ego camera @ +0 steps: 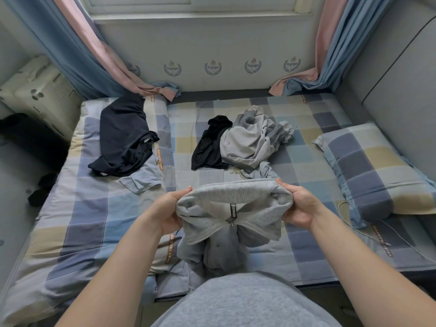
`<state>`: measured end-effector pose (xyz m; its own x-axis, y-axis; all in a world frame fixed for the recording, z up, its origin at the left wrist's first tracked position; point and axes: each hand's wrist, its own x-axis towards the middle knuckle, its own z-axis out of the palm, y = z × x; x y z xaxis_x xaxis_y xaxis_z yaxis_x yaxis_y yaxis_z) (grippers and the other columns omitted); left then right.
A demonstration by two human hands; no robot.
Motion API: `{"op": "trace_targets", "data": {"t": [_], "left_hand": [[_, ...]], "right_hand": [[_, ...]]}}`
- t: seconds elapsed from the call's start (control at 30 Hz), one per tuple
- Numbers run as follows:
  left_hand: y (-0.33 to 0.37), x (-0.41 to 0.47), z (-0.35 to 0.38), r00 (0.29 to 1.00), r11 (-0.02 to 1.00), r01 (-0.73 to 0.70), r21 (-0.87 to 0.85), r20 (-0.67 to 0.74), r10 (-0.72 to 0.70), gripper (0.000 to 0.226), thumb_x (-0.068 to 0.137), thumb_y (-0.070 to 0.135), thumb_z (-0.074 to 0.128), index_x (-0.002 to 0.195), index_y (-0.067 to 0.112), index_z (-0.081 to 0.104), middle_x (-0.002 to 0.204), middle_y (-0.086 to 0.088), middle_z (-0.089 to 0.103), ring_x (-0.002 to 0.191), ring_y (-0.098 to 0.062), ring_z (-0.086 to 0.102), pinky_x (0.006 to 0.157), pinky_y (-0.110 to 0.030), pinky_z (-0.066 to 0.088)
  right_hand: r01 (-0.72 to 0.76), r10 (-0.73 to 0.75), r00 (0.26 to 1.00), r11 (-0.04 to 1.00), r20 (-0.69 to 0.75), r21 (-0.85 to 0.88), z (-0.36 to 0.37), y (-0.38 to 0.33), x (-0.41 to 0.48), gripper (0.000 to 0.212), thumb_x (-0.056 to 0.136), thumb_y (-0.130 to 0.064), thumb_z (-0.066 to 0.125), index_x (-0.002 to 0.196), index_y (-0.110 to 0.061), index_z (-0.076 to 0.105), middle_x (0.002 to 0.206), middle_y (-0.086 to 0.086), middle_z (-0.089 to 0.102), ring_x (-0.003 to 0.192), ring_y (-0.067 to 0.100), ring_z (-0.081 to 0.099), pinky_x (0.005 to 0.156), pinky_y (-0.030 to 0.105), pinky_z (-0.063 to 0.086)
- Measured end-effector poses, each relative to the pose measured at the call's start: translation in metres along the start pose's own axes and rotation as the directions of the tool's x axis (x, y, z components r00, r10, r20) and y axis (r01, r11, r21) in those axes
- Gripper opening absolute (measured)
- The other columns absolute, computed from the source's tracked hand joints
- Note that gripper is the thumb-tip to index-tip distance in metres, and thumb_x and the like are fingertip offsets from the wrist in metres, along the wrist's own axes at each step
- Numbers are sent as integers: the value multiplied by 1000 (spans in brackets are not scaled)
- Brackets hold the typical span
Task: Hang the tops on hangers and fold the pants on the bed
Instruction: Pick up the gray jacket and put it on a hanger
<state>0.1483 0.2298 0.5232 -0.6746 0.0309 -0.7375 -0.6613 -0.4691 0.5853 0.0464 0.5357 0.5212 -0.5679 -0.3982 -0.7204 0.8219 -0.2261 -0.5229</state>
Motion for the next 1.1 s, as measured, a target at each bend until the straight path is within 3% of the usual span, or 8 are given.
{"op": "trace_targets", "data": {"t": [0.13, 0.3, 0.5, 0.67, 0.77, 0.87, 0.97, 1.1], "left_hand": [[-9, 5, -1, 999, 997, -8, -77, 42, 12, 46, 93, 46, 60, 93, 4, 77, 94, -16, 73, 84, -28, 72, 74, -35, 59], [-32, 12, 13, 943, 907, -189, 376, -187, 274, 77, 65, 48, 89, 128, 23, 54, 125, -12, 60, 114, -31, 62, 101, -53, 50], [-62, 23, 26, 757, 522, -153, 839, -240, 607, 22, 90, 21, 65, 69, 21, 60, 80, -12, 65, 81, -31, 61, 64, -37, 43], [-51, 17, 38, 872, 949, -233, 212, -387, 300, 24, 103, 10, 50, 87, 0, 65, 80, -16, 66, 75, -26, 64, 59, -31, 54], [-36, 11, 55, 939, 983, -139, -121, -331, 92, 26, 105, 12, 43, 96, -1, 64, 84, -16, 69, 82, -25, 66, 69, -32, 57], [-31, -3, 83, 969, 987, -10, -158, -247, -30, 32, 105, 19, 42, 89, 1, 63, 81, -13, 66, 89, -24, 64, 92, -39, 55], [-28, -10, 114, 986, 987, 49, -156, -149, -72, 37, 105, 20, 40, 76, 6, 57, 71, -7, 54, 70, -17, 54, 67, -28, 53], [-30, -15, 149, 989, 995, 85, -47, -114, -90, 28, 102, 19, 47, 91, 2, 66, 77, -10, 65, 72, -19, 61, 63, -28, 53]], "right_hand": [[-61, 59, 998, 995, 30, 76, 3, 5, -2, 37, 89, -24, 58, 96, 6, 77, 107, 26, 72, 90, 38, 74, 70, 49, 62], [-49, 35, 995, 987, 88, 155, 13, 5, -8, 35, 87, -20, 57, 96, 8, 77, 108, 26, 71, 89, 36, 74, 77, 51, 61], [-31, 2, 987, 983, 161, 181, 36, 2, -19, 35, 89, -23, 57, 95, 5, 77, 100, 21, 72, 86, 29, 74, 82, 41, 62], [-25, 9, 993, 992, 122, 127, 25, 1, -23, 33, 89, -29, 64, 103, -1, 72, 99, 15, 69, 91, 24, 65, 98, 35, 49], [165, -186, 979, 966, -89, -201, 10, 9, -20, 31, 83, -26, 75, 107, -7, 67, 99, 14, 70, 87, 25, 66, 83, 37, 53], [179, -509, 822, 656, -254, -733, -10, 20, -20, 42, 79, -26, 84, 111, -18, 58, 113, 8, 59, 103, 24, 59, 83, 34, 50], [6, -501, 838, 404, -216, -915, -32, 34, -21, 58, 78, -42, 81, 126, -23, 54, 128, 6, 48, 117, 25, 51, 103, 38, 43], [7, -374, 894, 560, -245, -828, -52, 46, -31, 36, 84, -55, 70, 99, -23, 64, 103, -2, 68, 91, 18, 62, 83, 41, 54]]}}
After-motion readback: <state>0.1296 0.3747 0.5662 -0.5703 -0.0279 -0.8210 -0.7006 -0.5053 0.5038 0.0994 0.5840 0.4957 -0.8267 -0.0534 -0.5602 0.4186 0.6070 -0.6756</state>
